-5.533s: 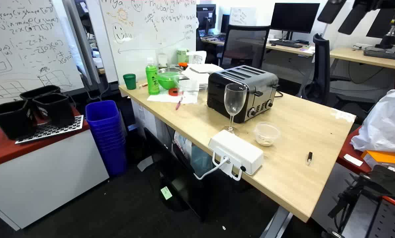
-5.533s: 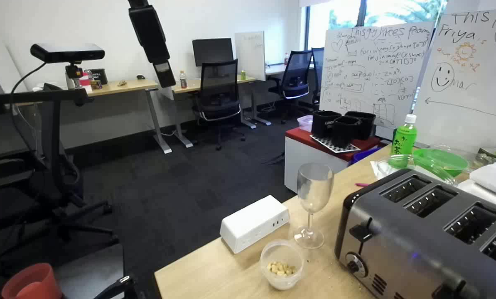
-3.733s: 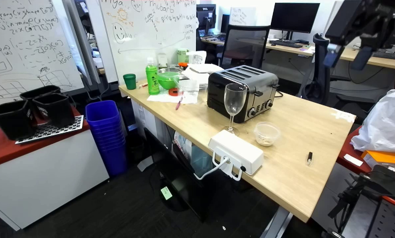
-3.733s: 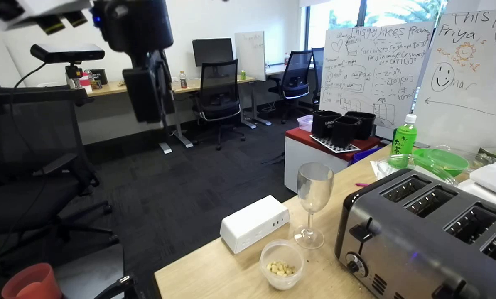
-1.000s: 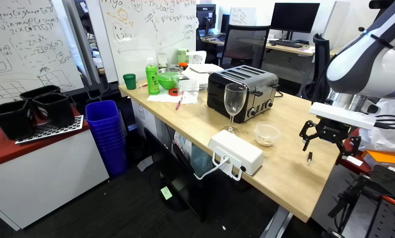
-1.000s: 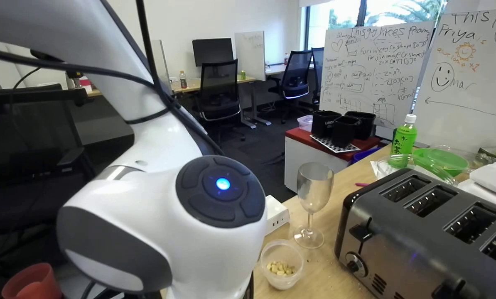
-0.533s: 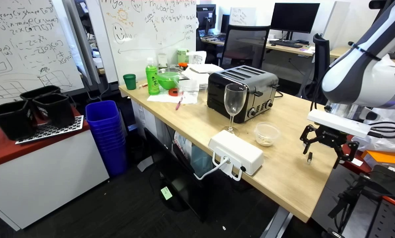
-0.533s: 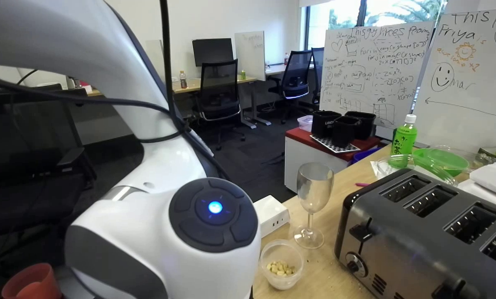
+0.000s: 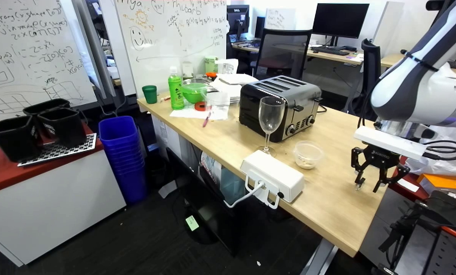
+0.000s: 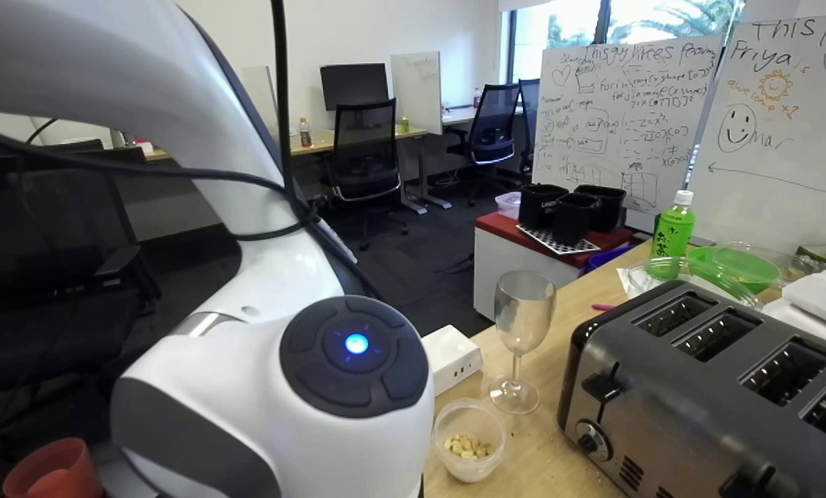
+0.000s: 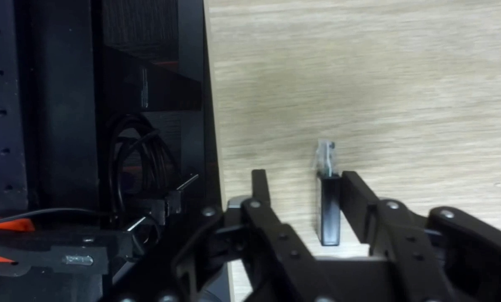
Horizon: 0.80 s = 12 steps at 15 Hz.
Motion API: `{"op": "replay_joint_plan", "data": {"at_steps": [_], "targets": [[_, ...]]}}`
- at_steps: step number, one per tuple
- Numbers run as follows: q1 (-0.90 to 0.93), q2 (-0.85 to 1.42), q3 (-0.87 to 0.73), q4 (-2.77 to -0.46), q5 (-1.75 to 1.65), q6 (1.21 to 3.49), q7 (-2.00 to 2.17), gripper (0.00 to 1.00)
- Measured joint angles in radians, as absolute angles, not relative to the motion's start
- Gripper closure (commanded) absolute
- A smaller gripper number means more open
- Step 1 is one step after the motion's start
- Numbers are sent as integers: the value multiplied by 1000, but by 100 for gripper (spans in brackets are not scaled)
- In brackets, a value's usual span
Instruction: Pick the black and white object on the table and put it next to the bread toaster
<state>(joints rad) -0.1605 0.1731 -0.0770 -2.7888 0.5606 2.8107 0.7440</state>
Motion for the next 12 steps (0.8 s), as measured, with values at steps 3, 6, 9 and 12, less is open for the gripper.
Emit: {"op": "replay_joint_plan", "data": {"at_steps": [3, 6, 9, 12], "targets": [[-160, 173, -76, -2788, 561, 2813, 744, 99], [-160, 173, -76, -2786, 559, 2825, 744, 97], [-157, 173, -73, -2779, 557, 2835, 744, 97], [-139, 168, -75, -2770, 546, 2862, 744, 97]]}}
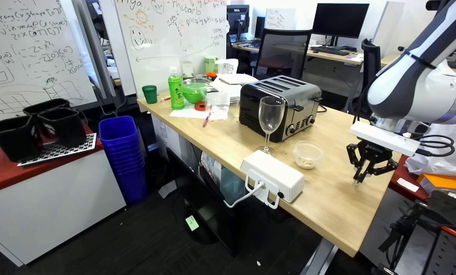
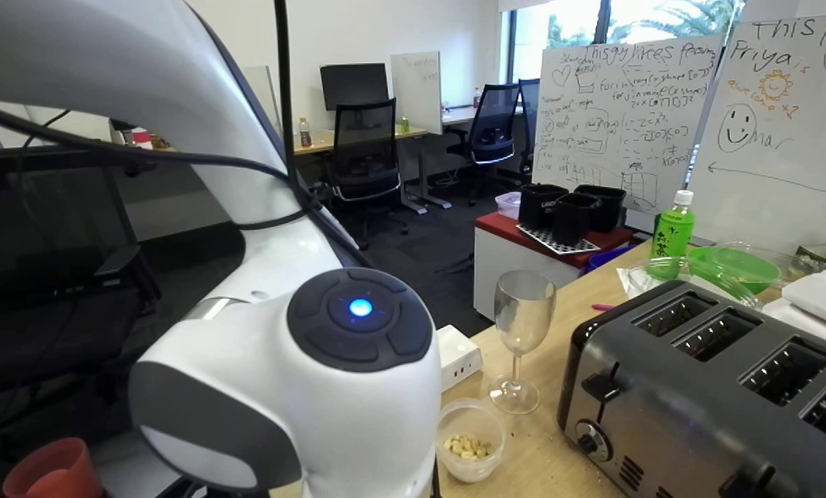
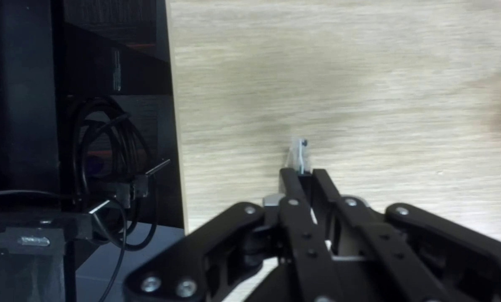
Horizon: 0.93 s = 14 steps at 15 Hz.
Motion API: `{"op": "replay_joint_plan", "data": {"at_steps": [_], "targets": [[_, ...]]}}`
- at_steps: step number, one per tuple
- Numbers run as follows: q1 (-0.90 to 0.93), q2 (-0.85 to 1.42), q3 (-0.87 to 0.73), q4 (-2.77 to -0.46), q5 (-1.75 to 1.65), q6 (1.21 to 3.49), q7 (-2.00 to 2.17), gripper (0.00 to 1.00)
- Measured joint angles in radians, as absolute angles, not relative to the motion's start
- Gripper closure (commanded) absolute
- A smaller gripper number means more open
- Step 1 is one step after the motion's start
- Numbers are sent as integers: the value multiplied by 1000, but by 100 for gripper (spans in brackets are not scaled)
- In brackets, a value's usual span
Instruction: Pick the black and white object on the table and put it next to the bread toaster
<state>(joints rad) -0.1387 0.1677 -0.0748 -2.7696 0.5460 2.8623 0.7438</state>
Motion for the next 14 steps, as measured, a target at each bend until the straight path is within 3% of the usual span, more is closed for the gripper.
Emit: {"op": "replay_joint_plan", "data": {"at_steps": [8, 14], "targets": [[8, 43, -236, -2766, 97, 2950, 977, 97], [-24, -318, -222, -2779, -386, 2964, 1212, 97]]}}
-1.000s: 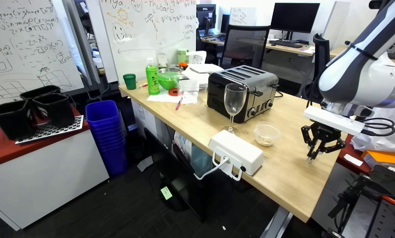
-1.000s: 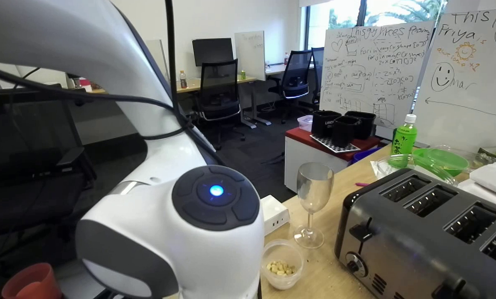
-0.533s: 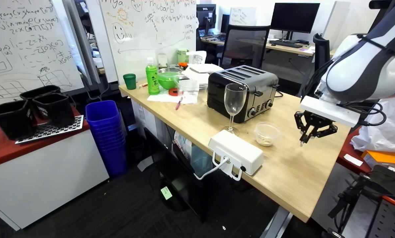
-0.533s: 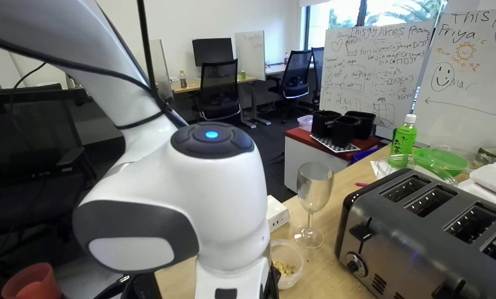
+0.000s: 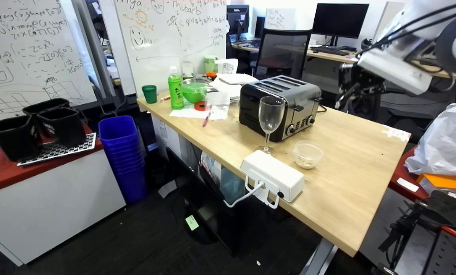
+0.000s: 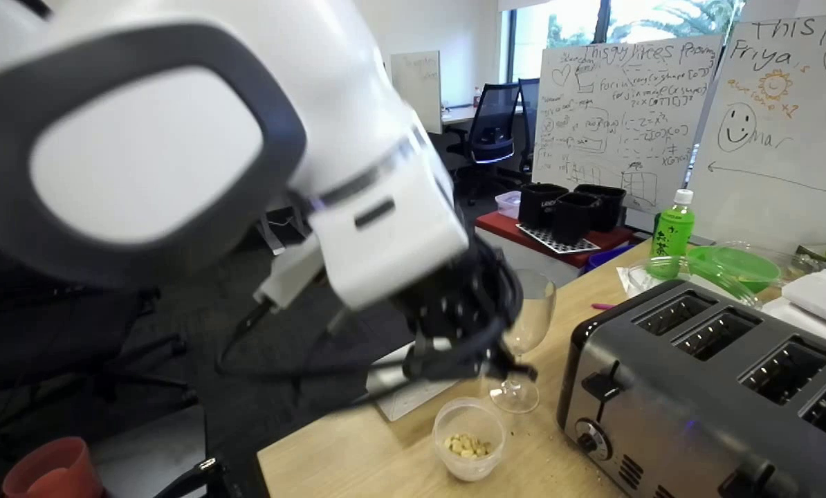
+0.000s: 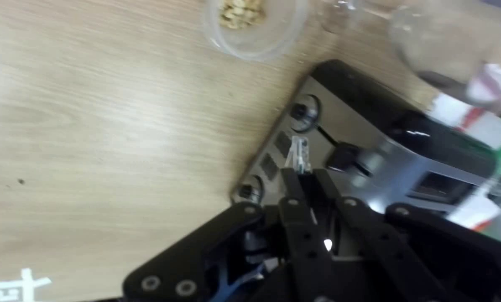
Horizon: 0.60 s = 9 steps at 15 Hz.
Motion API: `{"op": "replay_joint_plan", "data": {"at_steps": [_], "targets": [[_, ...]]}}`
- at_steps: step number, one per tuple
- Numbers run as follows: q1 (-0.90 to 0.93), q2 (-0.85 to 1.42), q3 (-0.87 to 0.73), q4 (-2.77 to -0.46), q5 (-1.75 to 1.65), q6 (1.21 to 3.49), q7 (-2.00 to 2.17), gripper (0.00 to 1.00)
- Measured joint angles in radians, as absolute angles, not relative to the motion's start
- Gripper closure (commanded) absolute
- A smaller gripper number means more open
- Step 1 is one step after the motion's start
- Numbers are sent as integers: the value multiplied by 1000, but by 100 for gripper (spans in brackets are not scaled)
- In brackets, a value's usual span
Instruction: Pick the black and white object on the table and put it next to the bread toaster
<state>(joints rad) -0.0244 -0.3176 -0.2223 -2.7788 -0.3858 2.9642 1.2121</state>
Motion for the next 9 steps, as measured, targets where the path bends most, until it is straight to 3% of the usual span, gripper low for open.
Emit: {"op": "replay_joint_plan", "data": {"at_steps": [4, 8, 9], "targets": [[21, -583, -73, -2775, -326, 2911, 1156, 97], [47, -678, 42, -2772, -194, 2886, 1058, 97], [47, -678, 63, -2768, -157, 2886, 1028, 88]]}}
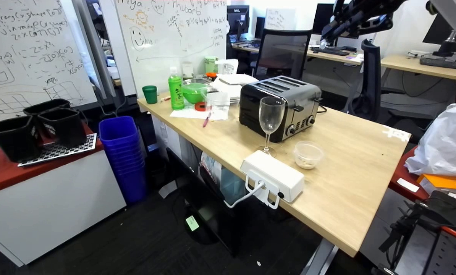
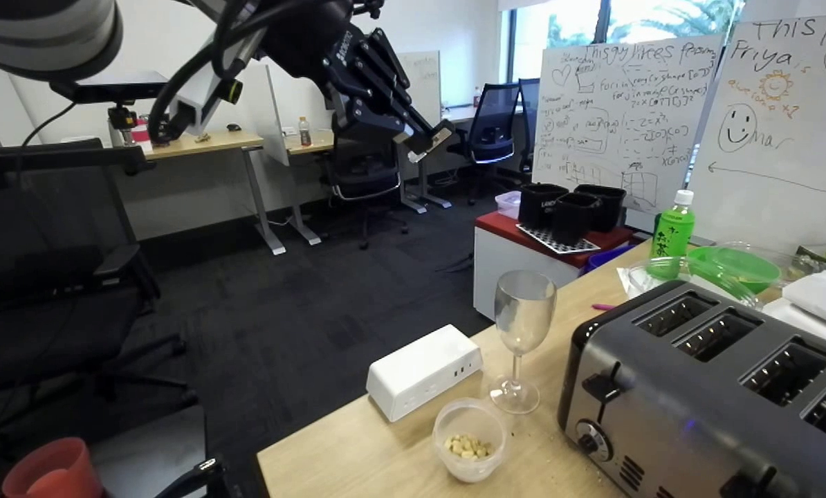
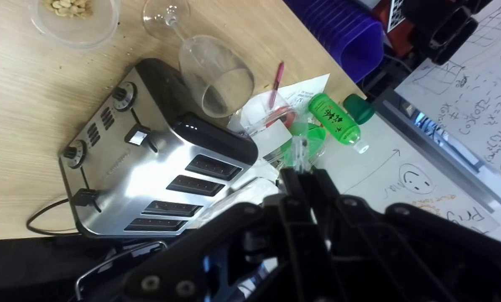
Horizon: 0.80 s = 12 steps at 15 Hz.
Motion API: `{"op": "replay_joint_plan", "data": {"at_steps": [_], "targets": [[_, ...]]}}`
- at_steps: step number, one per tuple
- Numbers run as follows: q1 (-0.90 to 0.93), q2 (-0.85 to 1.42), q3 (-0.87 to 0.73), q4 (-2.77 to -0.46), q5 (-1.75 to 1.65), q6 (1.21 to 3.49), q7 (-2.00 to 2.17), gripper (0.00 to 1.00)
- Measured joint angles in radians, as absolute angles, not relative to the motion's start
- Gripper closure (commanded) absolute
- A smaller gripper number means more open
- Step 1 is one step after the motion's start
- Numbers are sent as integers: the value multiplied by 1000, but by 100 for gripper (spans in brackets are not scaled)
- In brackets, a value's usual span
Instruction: Pick the black and white object on the table and put it next to the bread toaster
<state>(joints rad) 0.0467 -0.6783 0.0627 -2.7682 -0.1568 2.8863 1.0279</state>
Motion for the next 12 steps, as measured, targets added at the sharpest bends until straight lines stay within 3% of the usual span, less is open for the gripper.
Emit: {"op": "replay_joint_plan", "data": {"at_steps": [9, 10, 12], "targets": [[31, -679, 88, -2768, -100, 2887, 995, 88], [31, -679, 88, -2768, -100, 2887, 995, 97], [31, -679, 92, -2768, -83, 2887, 988, 97]]}}
